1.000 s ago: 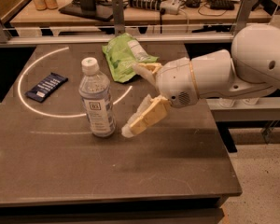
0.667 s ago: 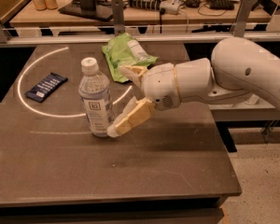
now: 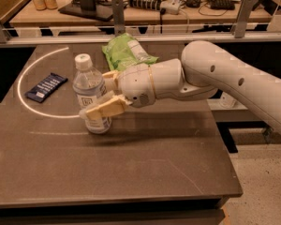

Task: Knock blue plastic bottle over

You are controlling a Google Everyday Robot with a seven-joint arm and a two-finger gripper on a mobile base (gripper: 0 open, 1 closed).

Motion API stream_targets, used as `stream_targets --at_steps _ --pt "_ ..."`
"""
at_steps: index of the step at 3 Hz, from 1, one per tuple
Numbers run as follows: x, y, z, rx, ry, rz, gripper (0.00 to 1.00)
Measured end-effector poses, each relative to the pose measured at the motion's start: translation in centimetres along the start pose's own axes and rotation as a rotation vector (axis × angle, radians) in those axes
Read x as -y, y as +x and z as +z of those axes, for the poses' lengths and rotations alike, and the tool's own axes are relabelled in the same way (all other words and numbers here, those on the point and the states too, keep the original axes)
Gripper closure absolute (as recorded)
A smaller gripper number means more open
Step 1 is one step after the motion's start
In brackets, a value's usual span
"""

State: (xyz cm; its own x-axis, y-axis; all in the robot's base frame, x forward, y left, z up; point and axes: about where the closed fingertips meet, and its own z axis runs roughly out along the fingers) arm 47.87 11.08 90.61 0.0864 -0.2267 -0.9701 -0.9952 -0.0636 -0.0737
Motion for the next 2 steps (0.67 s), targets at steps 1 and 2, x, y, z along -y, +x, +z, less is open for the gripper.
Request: stream_targets --at_steps 1,2 --pt "0.7 -0.6 -0.2 -0.018 0.013 -0.028 0.64" --pt "1.7 -3.4 -1.6 -0.144 0.032 -0.124 0.88"
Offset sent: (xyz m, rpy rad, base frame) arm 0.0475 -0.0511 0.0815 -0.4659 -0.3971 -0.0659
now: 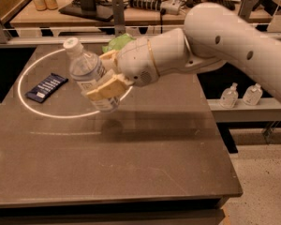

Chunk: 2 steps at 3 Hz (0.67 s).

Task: Knock blue plastic bottle over

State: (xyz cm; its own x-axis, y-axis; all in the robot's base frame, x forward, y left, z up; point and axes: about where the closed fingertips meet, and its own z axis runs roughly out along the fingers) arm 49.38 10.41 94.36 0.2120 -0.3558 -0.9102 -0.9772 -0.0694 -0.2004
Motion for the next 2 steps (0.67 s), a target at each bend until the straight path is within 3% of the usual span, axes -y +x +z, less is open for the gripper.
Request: stream_targets --at_steps 1,2 --pt "0.9 -2.3 -2.0 -0.213 0.003 -0.129 1.0" --pt "-0.5 -2.0 -1.1 -0.491 -0.13 -0.214 1.0"
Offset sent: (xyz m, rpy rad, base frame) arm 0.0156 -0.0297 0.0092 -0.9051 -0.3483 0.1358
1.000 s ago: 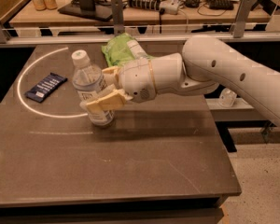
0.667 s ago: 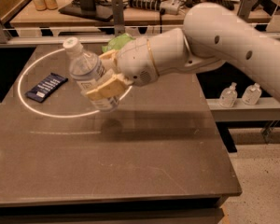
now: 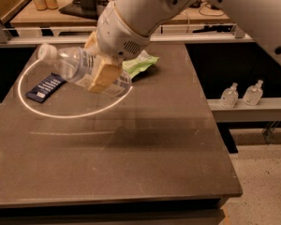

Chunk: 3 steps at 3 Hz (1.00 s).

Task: Knock blue plastic bottle over

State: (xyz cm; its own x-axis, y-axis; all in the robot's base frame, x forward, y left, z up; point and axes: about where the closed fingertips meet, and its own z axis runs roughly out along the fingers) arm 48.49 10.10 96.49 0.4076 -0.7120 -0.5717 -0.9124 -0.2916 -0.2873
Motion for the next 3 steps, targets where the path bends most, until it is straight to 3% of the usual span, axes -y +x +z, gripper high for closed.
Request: stream_targets --at_steps 1,2,3 --pt "-1.2 2.9 1.5 -0.198 -0.117 -0.04 1.0" --pt "-1.7 6.9 2.4 -0.381 -0.174 -0.041 1.0" --pt "-2.2 9.5 3.0 -0.487 -0.22 -0.035 0.82"
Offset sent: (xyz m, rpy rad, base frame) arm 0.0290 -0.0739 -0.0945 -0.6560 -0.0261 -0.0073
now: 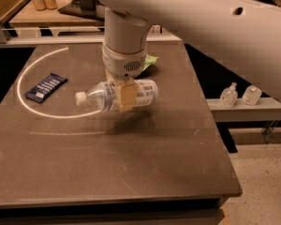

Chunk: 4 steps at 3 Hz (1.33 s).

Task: Knock blue plastic bottle over

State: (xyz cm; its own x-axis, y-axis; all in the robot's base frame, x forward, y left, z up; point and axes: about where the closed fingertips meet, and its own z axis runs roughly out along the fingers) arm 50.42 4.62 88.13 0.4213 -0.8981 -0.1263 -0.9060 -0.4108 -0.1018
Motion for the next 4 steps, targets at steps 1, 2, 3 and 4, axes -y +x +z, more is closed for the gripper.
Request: stream_targets --at_steps 1,2,3,4 --pt "-0.6 0.7 1.8 -0.052 -0.051 0.004 0.58" --pt "-1.1 1.3 3.0 -0.068 -0.095 0.016 0.35" --pt "-1.0 1.8 3.1 -0.053 -0.109 0.041 0.12" --pt "-0.6 2.0 2.6 -0.013 -0.105 0.076 0.0"
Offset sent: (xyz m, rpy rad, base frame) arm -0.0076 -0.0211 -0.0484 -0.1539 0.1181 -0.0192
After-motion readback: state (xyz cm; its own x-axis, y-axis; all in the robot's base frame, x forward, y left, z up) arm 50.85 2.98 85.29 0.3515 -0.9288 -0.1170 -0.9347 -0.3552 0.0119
